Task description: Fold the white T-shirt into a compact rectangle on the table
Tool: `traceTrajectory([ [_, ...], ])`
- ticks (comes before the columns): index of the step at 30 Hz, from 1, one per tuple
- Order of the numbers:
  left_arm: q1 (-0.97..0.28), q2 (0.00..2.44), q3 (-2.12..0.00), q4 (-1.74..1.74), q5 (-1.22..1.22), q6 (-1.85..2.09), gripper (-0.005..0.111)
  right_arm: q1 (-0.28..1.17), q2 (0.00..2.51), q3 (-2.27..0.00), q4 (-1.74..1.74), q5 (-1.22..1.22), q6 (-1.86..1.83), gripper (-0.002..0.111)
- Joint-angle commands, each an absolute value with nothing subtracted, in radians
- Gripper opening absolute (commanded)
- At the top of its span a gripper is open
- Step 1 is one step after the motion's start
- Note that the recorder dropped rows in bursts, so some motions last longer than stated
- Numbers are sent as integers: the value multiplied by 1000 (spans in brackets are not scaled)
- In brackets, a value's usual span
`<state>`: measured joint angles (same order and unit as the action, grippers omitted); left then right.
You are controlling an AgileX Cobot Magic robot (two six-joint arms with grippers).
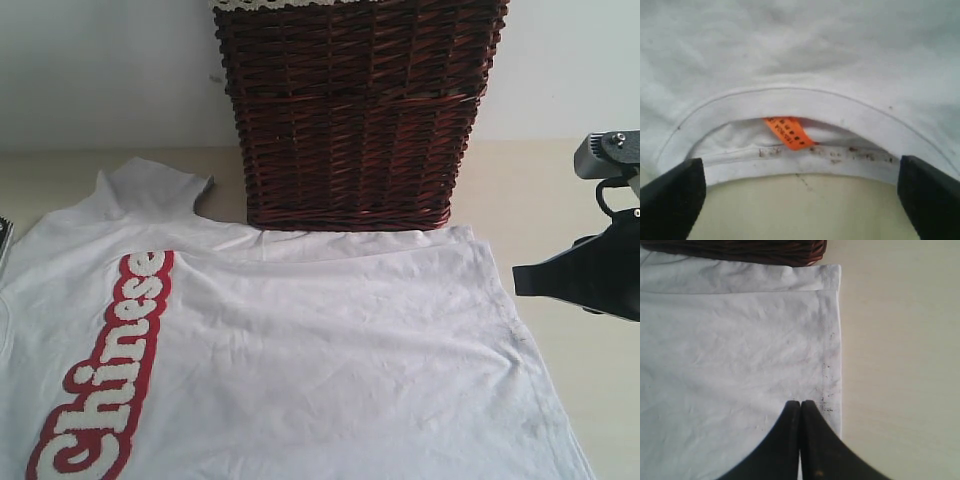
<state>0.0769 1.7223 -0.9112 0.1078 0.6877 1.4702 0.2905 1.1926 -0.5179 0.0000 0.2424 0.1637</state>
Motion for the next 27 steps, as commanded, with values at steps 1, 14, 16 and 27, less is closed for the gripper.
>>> traceTrajectory([
  [1, 141, 1772, -925, 12, 704, 1632, 104, 286, 1188, -514, 0, 236, 155, 0],
  [14, 189, 1845, -1017, -88, 835, 1706, 104, 286, 1188, -514, 0, 236, 155, 0],
  [16, 189, 1838, -1015, -111, 838, 1710, 104, 286, 1188, -514, 0, 236, 155, 0],
  [27, 191, 1893, -1013, -100, 829, 1727, 104, 286, 1188, -514, 0, 239, 155, 0],
])
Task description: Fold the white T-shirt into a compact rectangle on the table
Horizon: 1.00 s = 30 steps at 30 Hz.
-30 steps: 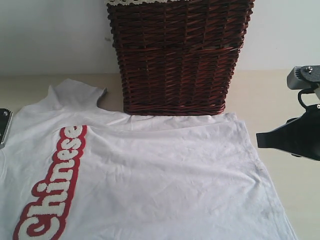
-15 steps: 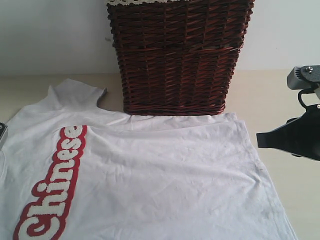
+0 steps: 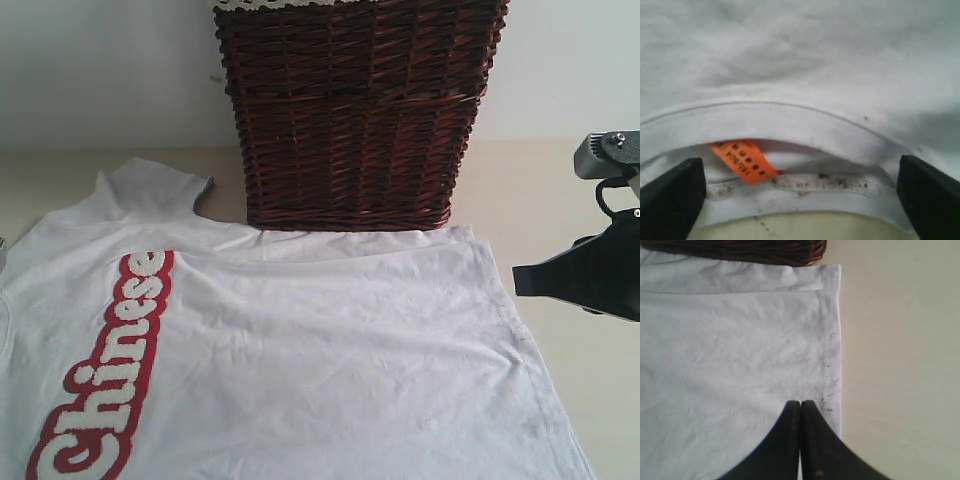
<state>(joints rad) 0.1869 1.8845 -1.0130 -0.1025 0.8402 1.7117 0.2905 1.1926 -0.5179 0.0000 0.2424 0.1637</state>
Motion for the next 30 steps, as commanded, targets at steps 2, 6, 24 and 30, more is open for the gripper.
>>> traceTrajectory([
  [2, 191, 1896, -1013, -67, 824, 1731, 104, 286, 1188, -514, 0, 238, 151, 0],
  [6, 201, 1896, -1013, -56, 802, 1731, 104, 286, 1188, -514, 0, 238, 151, 0],
  [24, 211, 1898, -994, -112, 771, 1776, 104, 286, 1188, -514, 0, 238, 151, 0],
  [30, 211, 1898, -973, -105, 723, 1774, 104, 286, 1188, -514, 0, 238, 151, 0],
])
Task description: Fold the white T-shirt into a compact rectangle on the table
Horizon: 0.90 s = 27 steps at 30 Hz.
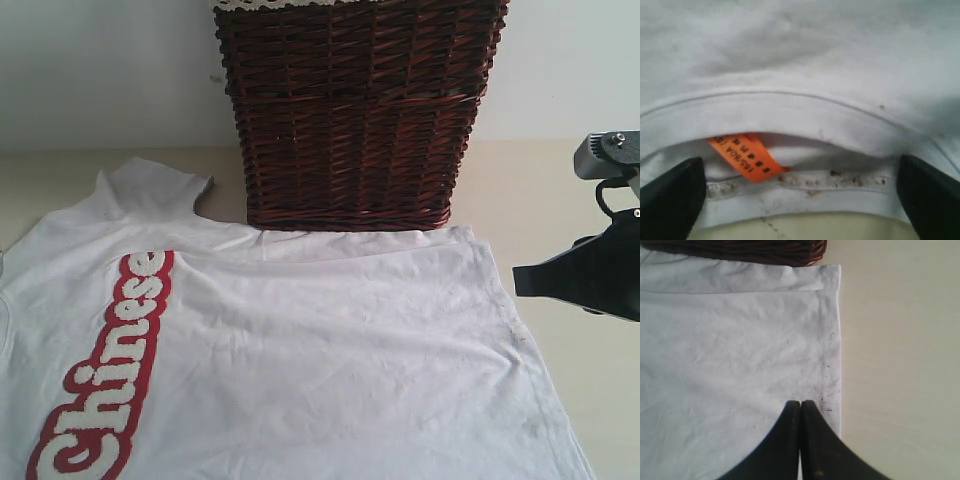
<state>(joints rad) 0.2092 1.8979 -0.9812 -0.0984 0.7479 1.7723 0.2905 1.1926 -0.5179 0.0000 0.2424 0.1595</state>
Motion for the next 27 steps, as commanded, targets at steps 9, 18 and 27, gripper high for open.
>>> traceTrajectory([
  [9, 240, 1898, -971, -92, 719, 1772, 104, 286, 1188, -514, 0, 238, 151, 0],
  [18, 251, 1898, -971, -87, 694, 1825, 104, 286, 1188, -514, 0, 238, 140, 0],
  [27, 251, 1898, -962, -57, 649, 1825, 104, 286, 1188, -514, 0, 238, 140, 0],
])
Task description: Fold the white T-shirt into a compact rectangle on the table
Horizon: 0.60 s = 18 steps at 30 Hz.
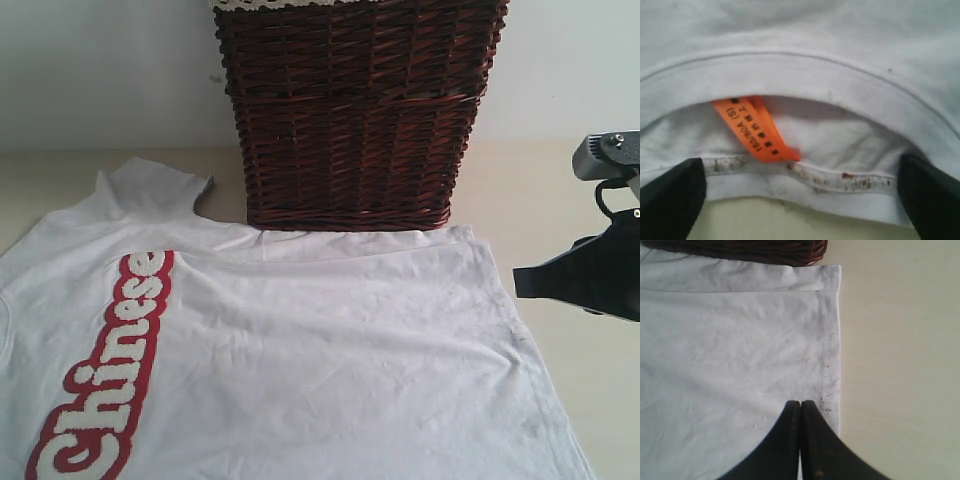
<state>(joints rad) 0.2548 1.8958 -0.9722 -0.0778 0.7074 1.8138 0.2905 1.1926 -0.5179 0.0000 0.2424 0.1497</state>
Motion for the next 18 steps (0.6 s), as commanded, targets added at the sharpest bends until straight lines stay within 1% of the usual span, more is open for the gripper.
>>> traceTrajectory([
  [1, 251, 1898, -962, -57, 649, 1825, 104, 286, 1188, -514, 0, 238, 140, 0],
  [18, 251, 1938, -907, -67, 648, 1840, 104, 286, 1188, -514, 10, 239, 133, 0],
])
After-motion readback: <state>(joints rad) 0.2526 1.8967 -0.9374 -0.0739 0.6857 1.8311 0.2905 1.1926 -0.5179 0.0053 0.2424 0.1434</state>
